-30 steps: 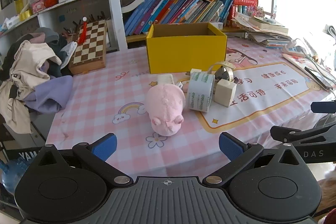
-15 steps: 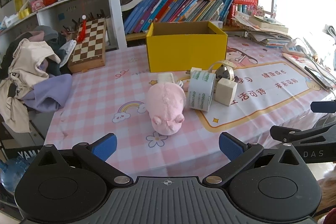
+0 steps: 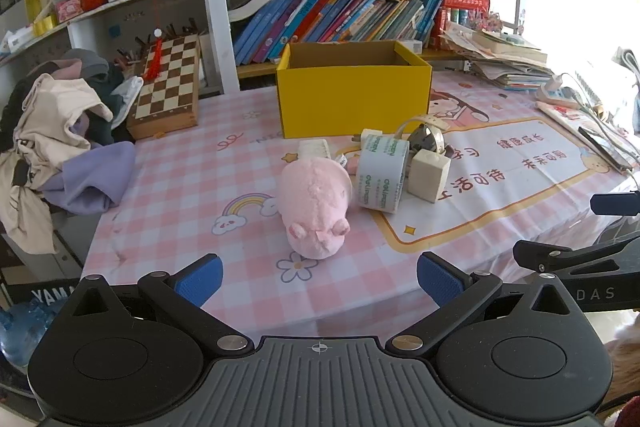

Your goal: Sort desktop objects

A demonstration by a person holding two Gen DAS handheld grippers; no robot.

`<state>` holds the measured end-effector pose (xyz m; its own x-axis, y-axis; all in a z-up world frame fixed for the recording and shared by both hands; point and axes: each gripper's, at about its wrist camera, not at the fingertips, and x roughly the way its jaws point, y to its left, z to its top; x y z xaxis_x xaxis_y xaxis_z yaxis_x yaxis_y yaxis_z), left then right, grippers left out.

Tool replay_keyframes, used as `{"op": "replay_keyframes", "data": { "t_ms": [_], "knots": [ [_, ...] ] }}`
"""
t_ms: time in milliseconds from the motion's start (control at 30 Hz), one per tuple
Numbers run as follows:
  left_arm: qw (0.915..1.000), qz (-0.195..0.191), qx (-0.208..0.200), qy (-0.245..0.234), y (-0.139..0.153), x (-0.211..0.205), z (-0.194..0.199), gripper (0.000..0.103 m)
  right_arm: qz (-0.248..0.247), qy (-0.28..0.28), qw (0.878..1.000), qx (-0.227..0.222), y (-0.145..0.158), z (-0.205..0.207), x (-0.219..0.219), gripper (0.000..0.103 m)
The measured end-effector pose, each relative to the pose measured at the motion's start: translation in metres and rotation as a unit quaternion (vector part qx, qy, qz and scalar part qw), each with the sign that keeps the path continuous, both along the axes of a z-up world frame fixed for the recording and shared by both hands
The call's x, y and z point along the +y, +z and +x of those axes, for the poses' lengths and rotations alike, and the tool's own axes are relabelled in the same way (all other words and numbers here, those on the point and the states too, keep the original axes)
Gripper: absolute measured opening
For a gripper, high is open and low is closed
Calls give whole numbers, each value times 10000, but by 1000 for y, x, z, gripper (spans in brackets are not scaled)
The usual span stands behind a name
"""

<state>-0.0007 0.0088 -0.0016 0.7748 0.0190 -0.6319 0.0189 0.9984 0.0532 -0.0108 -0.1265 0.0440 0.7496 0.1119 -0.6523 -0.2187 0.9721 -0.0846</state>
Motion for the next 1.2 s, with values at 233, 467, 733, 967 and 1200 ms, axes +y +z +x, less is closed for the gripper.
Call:
{"op": "replay_keyframes", "data": {
  "t_ms": [233,467,733,967,1200],
  "knots": [
    [10000,-13,4,-6,0,0,0,103,-9,2,10000,2,-1,0,0,103],
    [10000,-22,9,-13,-1,1,0,103,-16,7,10000,-6,-2,-1,0,103],
    [10000,-40,-3,-52,-1,3,1,103,-34,4,10000,-5,-2,0,2,103],
    [9999,-61,-19,-88,-2,6,3,103,-55,6,10000,1,-2,1,5,103],
    [9999,-91,-17,-94,-3,8,3,103,-68,10,10000,8,-2,3,6,103]
  ]
}}
